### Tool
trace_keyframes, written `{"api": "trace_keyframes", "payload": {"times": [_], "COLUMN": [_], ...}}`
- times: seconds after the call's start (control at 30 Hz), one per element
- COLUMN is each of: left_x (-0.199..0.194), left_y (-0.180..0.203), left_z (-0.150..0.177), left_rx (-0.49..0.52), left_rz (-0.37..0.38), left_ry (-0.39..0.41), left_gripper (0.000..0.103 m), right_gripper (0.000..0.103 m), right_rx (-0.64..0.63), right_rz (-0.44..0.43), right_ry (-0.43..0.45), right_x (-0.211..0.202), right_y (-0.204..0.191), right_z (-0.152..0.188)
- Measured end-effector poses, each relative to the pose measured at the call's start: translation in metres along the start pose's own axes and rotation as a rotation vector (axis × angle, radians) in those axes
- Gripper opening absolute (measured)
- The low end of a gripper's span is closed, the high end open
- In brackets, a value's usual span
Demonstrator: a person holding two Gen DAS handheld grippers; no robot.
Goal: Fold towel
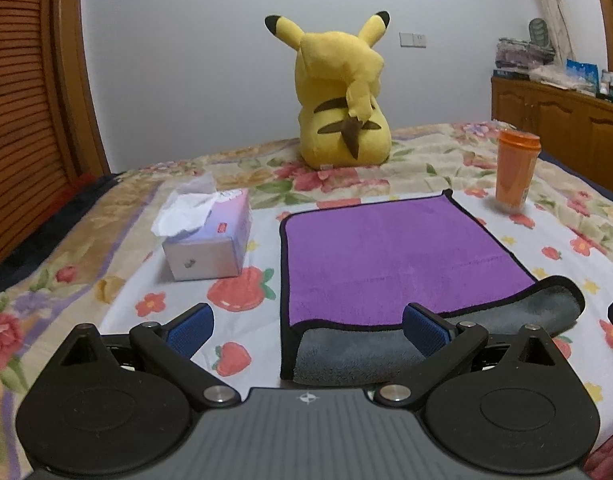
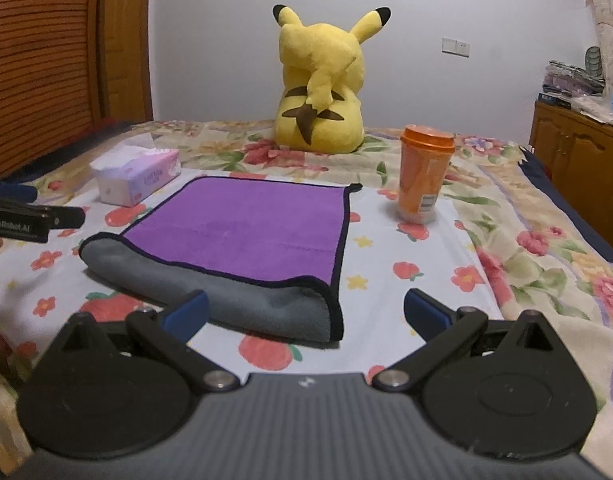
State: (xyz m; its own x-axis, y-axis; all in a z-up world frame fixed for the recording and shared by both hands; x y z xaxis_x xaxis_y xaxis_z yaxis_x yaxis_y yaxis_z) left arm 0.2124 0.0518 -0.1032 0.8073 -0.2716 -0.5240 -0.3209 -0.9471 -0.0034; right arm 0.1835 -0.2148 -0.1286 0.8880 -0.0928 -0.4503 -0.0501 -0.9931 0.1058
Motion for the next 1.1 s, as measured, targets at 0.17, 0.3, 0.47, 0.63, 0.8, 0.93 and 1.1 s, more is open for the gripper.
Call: {"api": "trace_keyframes", "payload": {"times": [0.17,0.3,0.47,0.63,0.8,0.93,1.1], "left_x": [0.016,0.031,0.047,0.059,0.07,0.074,0.077], "left_y": [-0.006,-0.012,-0.02,-0.024,-0.028,-0.031,-0.034], "left_z": [0.0,0.0,0.002,0.006,0.009,0.012,0.015], "left_rx": [-0.011,-0.02,-0.023,-0.016,-0.03,-0.053,-0.085], "left_rz": [0.026,0.037,0.052,0.069,0.097,0.117,0.141], "left_ry": [-0.026,-0.045,-0.081,-0.118,-0.159,-0.183,-0.204], "left_gripper": [0.101,0.092,0.08,0.068,0.06,0.056,0.05], "right_gripper": [0.103,0.103,0.103,0.103,0.103,0.103,0.102], "right_rx": [-0.009,-0.02,-0.03,-0.05,-0.059,-0.067,-0.068], "right_rz": [-0.004,-0.002,0.001,0.002,0.0,-0.001,-0.005], "right_ry": [-0.008,-0.015,-0.027,-0.035,-0.051,-0.066,-0.106], "right_x": [0.009,0.017,0.026,0.037,0.049,0.058,0.068], "right_y": [-0.004,-0.007,-0.01,-0.014,-0.016,-0.017,-0.016], "right_z": [0.0,0.0,0.0,-0.002,-0.006,-0.01,-0.012]}}
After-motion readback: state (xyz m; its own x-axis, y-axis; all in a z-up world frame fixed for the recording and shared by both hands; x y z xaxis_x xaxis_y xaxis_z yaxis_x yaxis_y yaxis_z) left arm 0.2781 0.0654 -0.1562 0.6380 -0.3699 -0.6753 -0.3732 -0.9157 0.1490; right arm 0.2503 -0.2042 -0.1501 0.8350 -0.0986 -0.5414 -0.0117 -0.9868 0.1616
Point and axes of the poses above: each gripper's, at about its wrist camera, not at the fingertips, and x roughly the way its jaws point, y to its right, z to its underside, the point moved 2 cm from there along x, roughly the way its jaws point, and after that the axes turned 13 degrees about z, right-handed, at the moved point
